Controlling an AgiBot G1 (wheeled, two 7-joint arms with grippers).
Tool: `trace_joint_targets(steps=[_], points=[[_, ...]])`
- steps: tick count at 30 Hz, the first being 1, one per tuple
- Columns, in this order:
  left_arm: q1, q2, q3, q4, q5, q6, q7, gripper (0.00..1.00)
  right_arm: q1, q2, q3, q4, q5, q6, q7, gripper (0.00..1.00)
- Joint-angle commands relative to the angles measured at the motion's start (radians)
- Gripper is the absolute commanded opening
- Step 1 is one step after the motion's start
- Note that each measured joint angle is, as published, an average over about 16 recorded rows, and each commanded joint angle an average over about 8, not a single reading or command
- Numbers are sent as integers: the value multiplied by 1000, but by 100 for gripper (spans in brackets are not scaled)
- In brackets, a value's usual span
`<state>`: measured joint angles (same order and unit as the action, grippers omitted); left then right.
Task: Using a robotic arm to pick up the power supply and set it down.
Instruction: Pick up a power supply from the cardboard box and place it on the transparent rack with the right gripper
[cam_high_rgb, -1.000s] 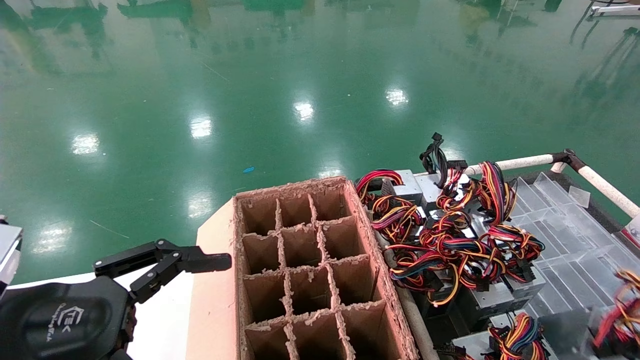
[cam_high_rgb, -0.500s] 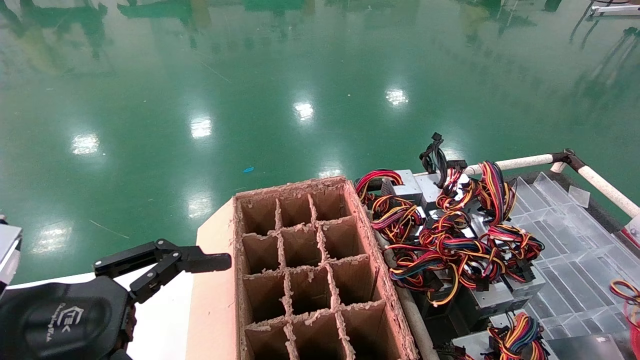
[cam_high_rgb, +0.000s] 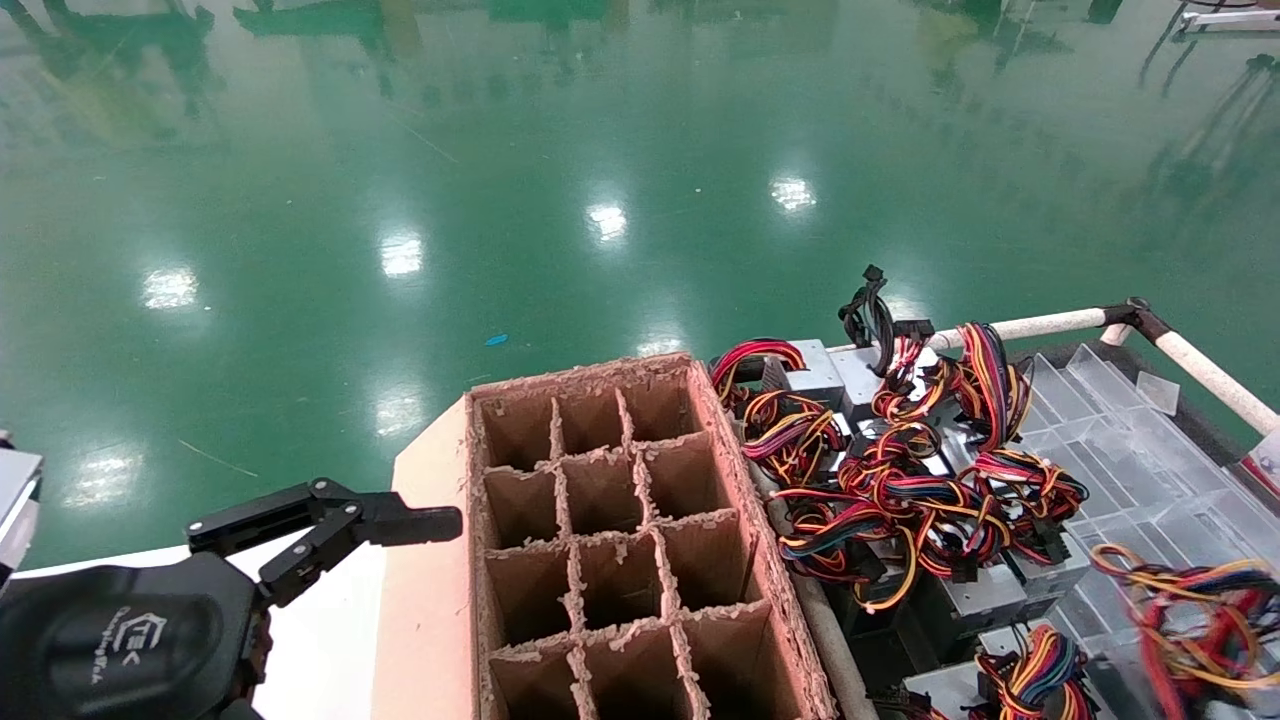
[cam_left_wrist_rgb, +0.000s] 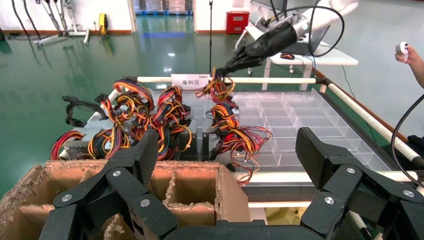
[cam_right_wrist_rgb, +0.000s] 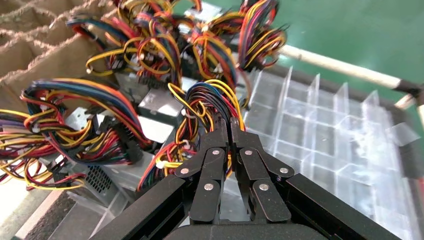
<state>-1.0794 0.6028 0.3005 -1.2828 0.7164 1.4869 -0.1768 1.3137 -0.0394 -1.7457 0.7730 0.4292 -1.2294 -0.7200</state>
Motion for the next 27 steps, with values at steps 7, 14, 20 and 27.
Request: trace_joint_targets(steps=[7,14,20,27], points=[[0,0,0,0,0,0,0,100,47,-38,27,-8,-90,40,53,52],[0,0,0,0,0,0,0,100,66,-41,37,-3,-116,55,63,100],[0,0,0,0,0,0,0,100,65,-41,38,-1,-113,53,62,100],[0,0,1,1,-1,0,1,100,98,-35,59,38,-149,57,77,100]])
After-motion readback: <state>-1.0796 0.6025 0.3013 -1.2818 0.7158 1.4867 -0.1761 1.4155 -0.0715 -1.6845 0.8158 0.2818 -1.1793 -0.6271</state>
